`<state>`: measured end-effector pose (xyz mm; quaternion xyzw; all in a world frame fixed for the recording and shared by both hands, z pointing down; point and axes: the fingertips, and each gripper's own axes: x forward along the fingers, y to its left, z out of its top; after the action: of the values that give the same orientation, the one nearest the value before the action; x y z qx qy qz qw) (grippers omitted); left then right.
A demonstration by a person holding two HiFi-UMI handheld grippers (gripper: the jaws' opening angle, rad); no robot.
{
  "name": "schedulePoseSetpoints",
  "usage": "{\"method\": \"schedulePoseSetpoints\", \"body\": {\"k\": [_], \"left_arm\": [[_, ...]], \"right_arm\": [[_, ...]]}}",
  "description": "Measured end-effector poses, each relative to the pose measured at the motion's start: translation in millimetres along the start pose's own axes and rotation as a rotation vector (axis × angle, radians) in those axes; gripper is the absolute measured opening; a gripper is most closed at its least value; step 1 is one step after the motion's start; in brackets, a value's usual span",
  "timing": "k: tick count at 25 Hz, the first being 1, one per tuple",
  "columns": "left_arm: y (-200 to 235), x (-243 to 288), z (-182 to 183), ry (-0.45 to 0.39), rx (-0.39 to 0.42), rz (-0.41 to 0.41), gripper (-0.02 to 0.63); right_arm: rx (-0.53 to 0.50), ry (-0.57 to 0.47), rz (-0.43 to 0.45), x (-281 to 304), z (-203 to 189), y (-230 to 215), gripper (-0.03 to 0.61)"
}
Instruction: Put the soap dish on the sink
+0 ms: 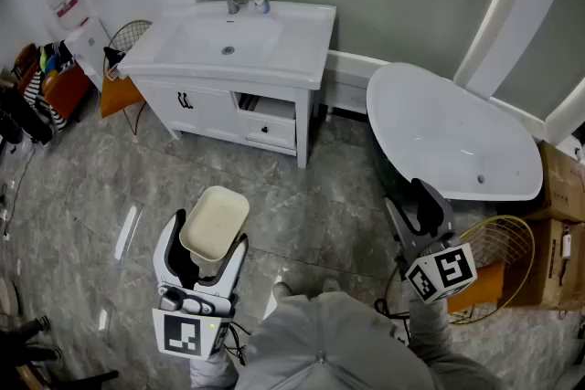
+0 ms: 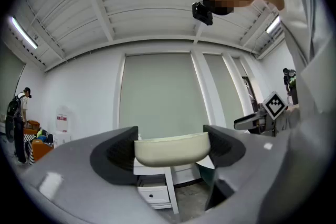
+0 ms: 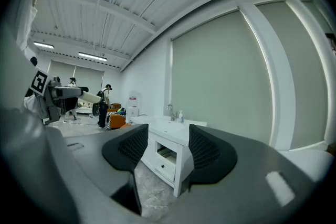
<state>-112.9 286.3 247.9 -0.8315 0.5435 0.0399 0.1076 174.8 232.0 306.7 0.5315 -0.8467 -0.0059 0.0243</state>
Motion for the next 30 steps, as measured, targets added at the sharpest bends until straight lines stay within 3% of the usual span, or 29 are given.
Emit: {"method": "schedulePoseSetpoints", "body": {"k": [8, 12, 18, 30], "left_arm": [[3, -1, -5, 0.001, 0.002, -0.002, 0.439], [11, -5, -15, 0.041, 0.039, 0.023, 0.439], [11, -2, -10, 0.013, -0.001, 0.009, 0.439], [59, 11, -24, 0.004, 0.004, -0.001, 0.439]], "right_arm": [[0.004, -0.004, -0.007, 3, -3, 2, 0.233], [0.006, -0.006, -0.007, 6, -1, 3, 0.233], [0.041, -0.034, 0.004, 12, 3, 8, 0.233], [0.090, -0.119, -0.005, 55, 16, 51, 0.232]]}}
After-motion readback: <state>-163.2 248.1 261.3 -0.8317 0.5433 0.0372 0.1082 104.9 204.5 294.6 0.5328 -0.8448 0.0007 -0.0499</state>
